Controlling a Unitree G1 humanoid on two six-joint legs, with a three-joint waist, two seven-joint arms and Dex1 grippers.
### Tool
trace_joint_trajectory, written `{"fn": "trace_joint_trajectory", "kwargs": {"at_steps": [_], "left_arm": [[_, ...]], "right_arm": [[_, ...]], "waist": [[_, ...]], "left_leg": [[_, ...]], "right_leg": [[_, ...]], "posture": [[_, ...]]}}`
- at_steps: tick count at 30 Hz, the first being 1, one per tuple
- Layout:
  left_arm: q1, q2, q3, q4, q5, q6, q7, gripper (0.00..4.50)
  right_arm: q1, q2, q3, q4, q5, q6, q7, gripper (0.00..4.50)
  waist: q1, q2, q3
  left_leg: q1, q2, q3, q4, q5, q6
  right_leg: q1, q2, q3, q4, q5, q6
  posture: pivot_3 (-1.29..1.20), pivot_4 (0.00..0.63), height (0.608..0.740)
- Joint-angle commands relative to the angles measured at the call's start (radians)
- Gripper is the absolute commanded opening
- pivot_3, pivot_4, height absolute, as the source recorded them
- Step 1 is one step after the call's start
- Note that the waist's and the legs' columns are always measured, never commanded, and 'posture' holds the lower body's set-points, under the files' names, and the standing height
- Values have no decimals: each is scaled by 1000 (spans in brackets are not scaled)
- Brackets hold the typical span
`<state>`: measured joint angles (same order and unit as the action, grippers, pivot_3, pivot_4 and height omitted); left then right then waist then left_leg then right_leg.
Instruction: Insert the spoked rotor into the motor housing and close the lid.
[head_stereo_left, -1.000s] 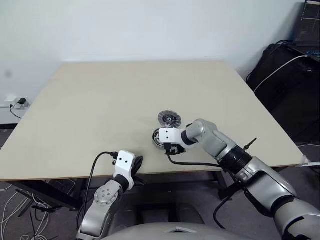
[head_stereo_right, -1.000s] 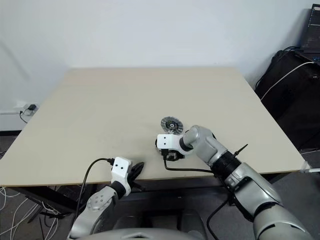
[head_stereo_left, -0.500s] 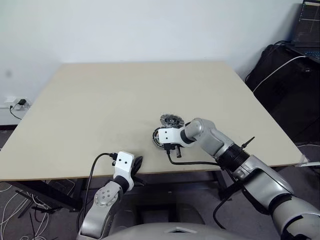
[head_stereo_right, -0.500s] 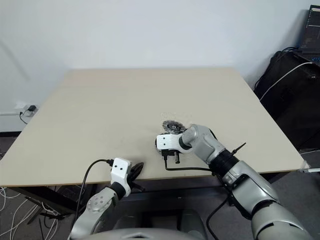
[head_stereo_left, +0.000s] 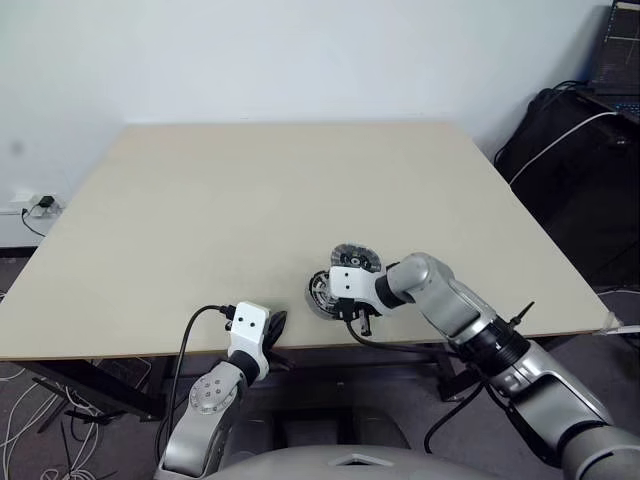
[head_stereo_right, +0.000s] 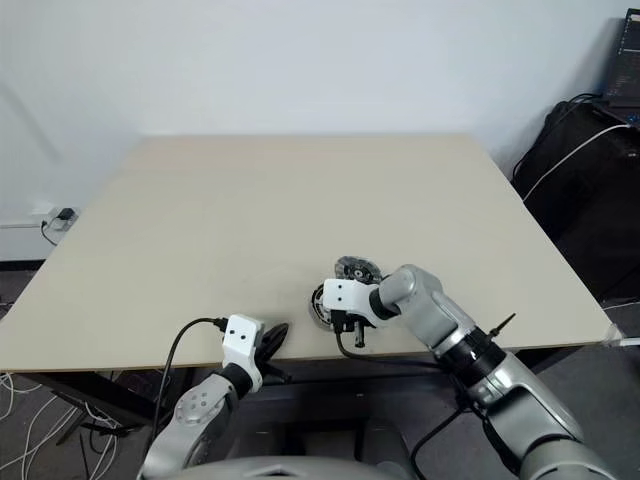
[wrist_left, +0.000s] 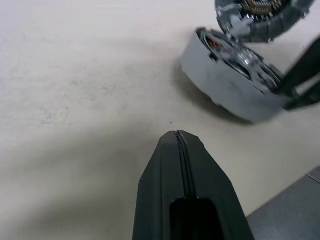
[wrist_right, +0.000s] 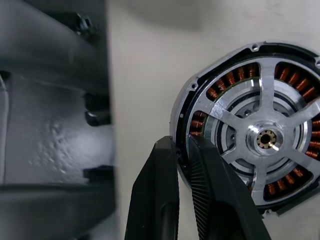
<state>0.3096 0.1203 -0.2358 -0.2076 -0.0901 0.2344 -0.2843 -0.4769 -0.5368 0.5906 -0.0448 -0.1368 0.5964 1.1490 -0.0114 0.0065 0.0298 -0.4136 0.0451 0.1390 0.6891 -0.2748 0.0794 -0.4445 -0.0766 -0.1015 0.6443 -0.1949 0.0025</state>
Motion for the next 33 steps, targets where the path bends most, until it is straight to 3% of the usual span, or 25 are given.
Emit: {"fn": "trace_joint_trajectory", "kwargs": {"at_steps": [1, 9, 16, 23, 33], "left_arm": [[-7, -3, -2, -16, -5, -16, -5, 0], [-14, 1, -4, -16, -5, -9, -11, 0], [-9, 3, 0, -20, -5, -8, -8, 0], [1, 0, 2, -24, -5, -12, -1, 0], [3, -1, 6, -25, -6, -13, 1, 0]], "right_arm": [[14, 27, -68, -102, 30, 89, -63, 58], [-11, 210, -104, -54, 16, 346, -314, 58], [-81, 332, -154, 29, 59, 476, -439, 58], [-143, 470, -273, 123, 106, 602, -590, 58], [-149, 552, -354, 87, 178, 751, -710, 58]], "waist": [[0, 0, 0], [-1, 0, 0], [-4, 0, 0], [-10, 1, 1], [-15, 1, 1]], "left_leg": [[0, 0, 0, 0, 0, 0], [0, 0, 0, 0, 0, -1], [0, 0, 0, 0, 0, -1], [-1, 0, 0, -1, 0, -1], [-1, 0, 0, -2, 0, -1]], "right_leg": [[0, 0, 0, 0, 0, 0], [0, 0, 0, 1, 0, 0], [0, 0, 0, 1, 0, 0], [-1, 0, 0, 0, 0, 0], [-1, 0, 0, 0, 0, 0]], "posture": [[0, 0, 740], [0, 0, 740], [0, 0, 740], [0, 0, 740], [0, 0, 740]]}}
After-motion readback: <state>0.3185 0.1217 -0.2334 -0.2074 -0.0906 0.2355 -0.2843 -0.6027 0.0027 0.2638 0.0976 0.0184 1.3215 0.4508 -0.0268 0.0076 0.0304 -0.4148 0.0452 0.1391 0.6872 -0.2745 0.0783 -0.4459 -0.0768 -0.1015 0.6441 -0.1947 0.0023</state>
